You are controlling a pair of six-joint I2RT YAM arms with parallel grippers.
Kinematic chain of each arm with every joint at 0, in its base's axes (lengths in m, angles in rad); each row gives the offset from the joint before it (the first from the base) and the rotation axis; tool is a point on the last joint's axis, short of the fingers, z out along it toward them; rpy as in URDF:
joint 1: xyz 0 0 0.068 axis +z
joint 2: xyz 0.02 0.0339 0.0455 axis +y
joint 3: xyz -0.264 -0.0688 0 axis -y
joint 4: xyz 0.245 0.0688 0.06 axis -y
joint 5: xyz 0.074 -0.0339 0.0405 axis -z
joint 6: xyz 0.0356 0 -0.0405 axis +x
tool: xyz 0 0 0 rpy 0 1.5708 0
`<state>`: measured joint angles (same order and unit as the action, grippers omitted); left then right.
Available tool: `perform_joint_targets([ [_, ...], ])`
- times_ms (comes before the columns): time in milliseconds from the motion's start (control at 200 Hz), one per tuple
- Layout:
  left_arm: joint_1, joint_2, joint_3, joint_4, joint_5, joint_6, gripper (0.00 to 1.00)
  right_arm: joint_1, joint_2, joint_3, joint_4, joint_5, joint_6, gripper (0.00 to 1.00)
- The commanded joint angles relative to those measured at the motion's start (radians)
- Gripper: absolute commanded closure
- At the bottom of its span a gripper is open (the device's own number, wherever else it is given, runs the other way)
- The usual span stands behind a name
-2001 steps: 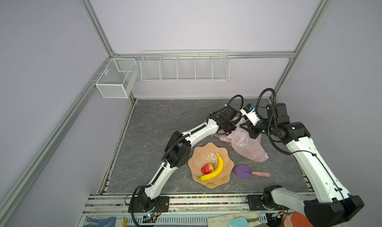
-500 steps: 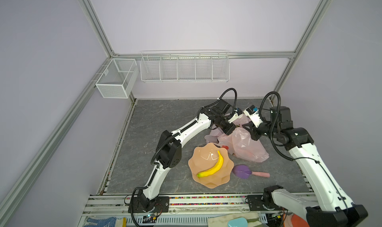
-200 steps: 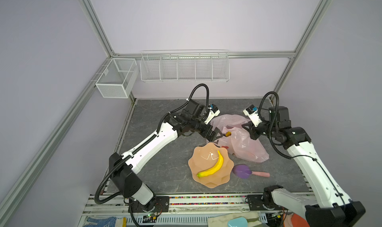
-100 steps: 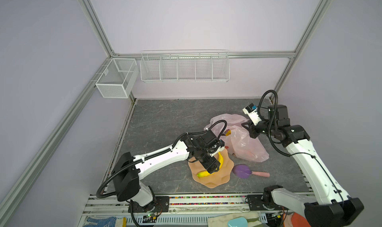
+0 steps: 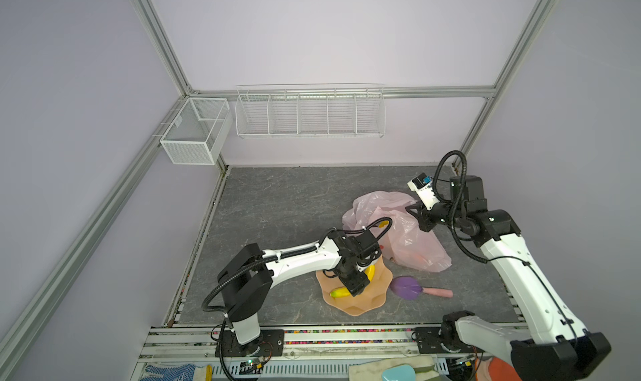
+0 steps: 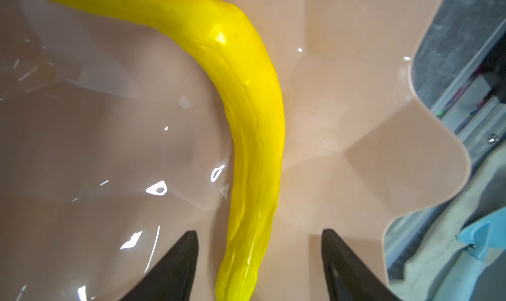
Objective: Place the fruits into the plastic bag
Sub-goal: Pick up the fruit from the plate.
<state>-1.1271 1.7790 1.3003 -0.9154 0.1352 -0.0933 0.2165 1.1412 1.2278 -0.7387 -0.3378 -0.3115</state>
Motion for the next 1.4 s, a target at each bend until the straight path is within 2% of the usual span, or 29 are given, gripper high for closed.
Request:
perform_joint_targets([
  [0,-0.003,0.041,0.030,-0.018,-0.024,0.000,0.31,-0.005,-0.015,0.019,-0.016,-0.002,-0.015,0.93],
  [395,-0.007,0.097,-0.005,0.033,0.020,-0.005,0.45,-0.005,-0.020,0.021,-0.030,0.011,-0.025,0.93],
  [750,-0.008,0.089,-0.065,0.076,0.025,-0.019,0.51,-0.005,-0.020,0.021,-0.027,0.022,-0.027,0.94],
  [925,-0.008,0.083,-0.059,0.075,0.021,-0.022,0.76,-0.005,-0.015,0.024,-0.027,0.024,-0.022,0.93],
  [1000,-0.008,0.072,-0.055,0.073,0.019,-0.022,0.81,-0.005,-0.017,0.023,-0.027,0.026,-0.023,0.93],
  [1220,-0.002,-0.015,-0.042,0.074,-0.013,0.001,0.81,-0.005,-0.020,0.022,-0.027,0.032,-0.021,0.93],
  [1395,0.044,-0.116,-0.041,0.046,-0.007,0.063,0.81,-0.034,-0.021,0.025,-0.027,0.028,-0.027,0.93],
])
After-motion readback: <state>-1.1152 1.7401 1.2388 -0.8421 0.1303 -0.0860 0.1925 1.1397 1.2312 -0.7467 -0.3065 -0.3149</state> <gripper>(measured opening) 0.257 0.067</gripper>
